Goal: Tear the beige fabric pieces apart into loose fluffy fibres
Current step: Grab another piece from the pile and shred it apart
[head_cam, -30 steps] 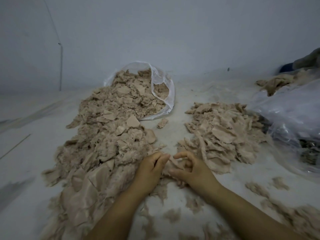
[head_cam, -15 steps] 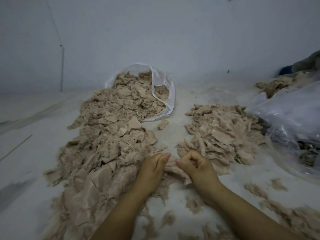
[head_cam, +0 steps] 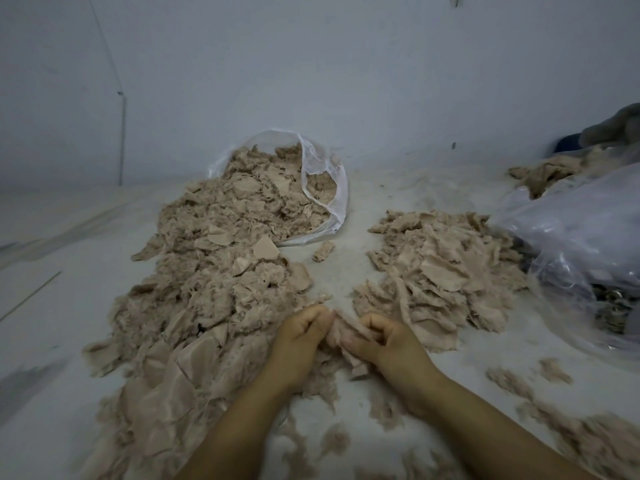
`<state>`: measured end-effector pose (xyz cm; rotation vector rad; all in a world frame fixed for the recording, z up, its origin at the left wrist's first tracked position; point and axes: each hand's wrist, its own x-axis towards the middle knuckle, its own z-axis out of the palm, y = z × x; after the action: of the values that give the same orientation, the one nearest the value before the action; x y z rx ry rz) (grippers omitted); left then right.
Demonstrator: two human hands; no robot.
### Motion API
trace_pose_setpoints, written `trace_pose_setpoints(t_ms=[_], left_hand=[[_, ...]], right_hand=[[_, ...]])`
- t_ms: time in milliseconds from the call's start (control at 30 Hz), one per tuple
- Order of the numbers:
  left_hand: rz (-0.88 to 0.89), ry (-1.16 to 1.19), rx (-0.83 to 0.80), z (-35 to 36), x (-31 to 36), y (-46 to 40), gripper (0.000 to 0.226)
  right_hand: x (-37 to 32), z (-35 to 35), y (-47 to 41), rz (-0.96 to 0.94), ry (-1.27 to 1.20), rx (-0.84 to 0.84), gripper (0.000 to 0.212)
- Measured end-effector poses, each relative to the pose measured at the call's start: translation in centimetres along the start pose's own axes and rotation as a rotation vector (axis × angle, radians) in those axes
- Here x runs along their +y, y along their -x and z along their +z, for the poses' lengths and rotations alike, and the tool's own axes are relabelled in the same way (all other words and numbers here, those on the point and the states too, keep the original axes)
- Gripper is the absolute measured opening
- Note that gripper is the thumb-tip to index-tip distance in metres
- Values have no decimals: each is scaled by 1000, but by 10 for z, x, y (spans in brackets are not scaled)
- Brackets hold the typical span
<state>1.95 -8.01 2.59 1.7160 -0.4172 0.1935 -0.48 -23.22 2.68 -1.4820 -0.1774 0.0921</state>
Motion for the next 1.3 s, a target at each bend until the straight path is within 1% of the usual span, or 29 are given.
trace_pose_setpoints(t_ms=[67, 100, 133, 167, 200, 233, 267, 300, 367, 400, 433, 500, 533, 567, 600, 633, 667, 700, 733, 767, 800, 833, 867, 933, 1033, 1100, 1167, 1233, 1300], left_hand=[[-54, 89, 191, -1, 2, -3, 30], [-57, 114, 250, -2, 4, -3, 27], [-47, 96, 235, -3, 5, -1, 22], [-51, 26, 142, -2, 6, 1, 17], [-77, -63, 25, 0, 6, 3, 23], [-93, -136, -63, 4, 4, 6, 33], [-95, -173, -83, 8, 2, 6, 38], [-96, -156, -42, 10, 1, 5, 36], [-99, -42, 53, 8, 2, 2, 23], [-99, 4, 73, 5, 3, 1, 19], [-91, 26, 85, 3, 3, 0, 19], [-66, 8, 130, -1, 2, -1, 23], [-51, -35, 175, -2, 2, -1, 25], [-32, -93, 225, -3, 2, -1, 25], [0, -161, 262, -5, 1, -1, 23], [38, -270, 272, -7, 1, -2, 18], [61, -413, 231, -8, 0, -2, 16], [64, -583, 152, -9, -2, -1, 28], [61, -741, 63, -8, -8, 0, 42], [44, -843, 1, -8, -13, 1, 52], [23, -880, -15, -7, -14, 2, 56], [-1, -866, -5, -8, -14, 1, 57], [3, -820, 24, -10, -14, 1, 55], [51, -716, 60, -12, -13, 1, 52], [163, -653, 13, -9, -9, 4, 45], [213, -585, -20, -5, -6, 6, 40], [218, -561, -57, -3, -5, 6, 36], [201, -549, -75, -5, -4, 7, 23], [215, -556, -47, -8, -4, 7, 7]], right_hand=[[-1, -1, -3, 18, -100, 70, 17], [-1, -2, -4, 23, -149, 104, 18], [-2, -1, -4, 29, -184, 128, 16], [-1, -1, -4, 31, -212, 137, 13], [-1, 0, -4, 35, -240, 138, 13], [1, 1, -4, 39, -270, 138, 16], [1, 1, -4, 46, -291, 140, 18], [1, 2, -4, 53, -296, 146, 18], [2, 2, -4, 75, -279, 161, 15], [1, 1, -4, 86, -268, 176, 14], [1, -1, -6, 88, -248, 205, 13], [-1, -6, -9, 80, -217, 320, 9], [-6, -11, -11, 73, -240, 388, 9], [-9, -17, -13, 63, -319, 431, 9], [-12, -21, -15, 64, -433, 428, 13], [-12, -25, -15, 93, -528, 376, 23], [-13, -26, -14, 159, -555, 294, 33], [-11, -25, -12, 228, -519, 206, 38], [-7, -22, -10, 269, -431, 132, 35], [-1, -18, -9, 262, -286, 95, 26], [2, -15, -8, 222, -125, 94, 17], [6, -11, -9, 168, 6, 110, 14], [9, -9, -10, 139, 99, 127, 18], [10, -5, -12, 115, 170, 127, 23], [11, -3, -15, 105, 217, 91, 33], [9, -2, -16, 104, 205, 78, 20], [9, -4, -16, 84, 132, 105, 7], [9, -7, -15, 57, 43, 172, 7], [9, -9, -14, 18, -11, 221, 8]])
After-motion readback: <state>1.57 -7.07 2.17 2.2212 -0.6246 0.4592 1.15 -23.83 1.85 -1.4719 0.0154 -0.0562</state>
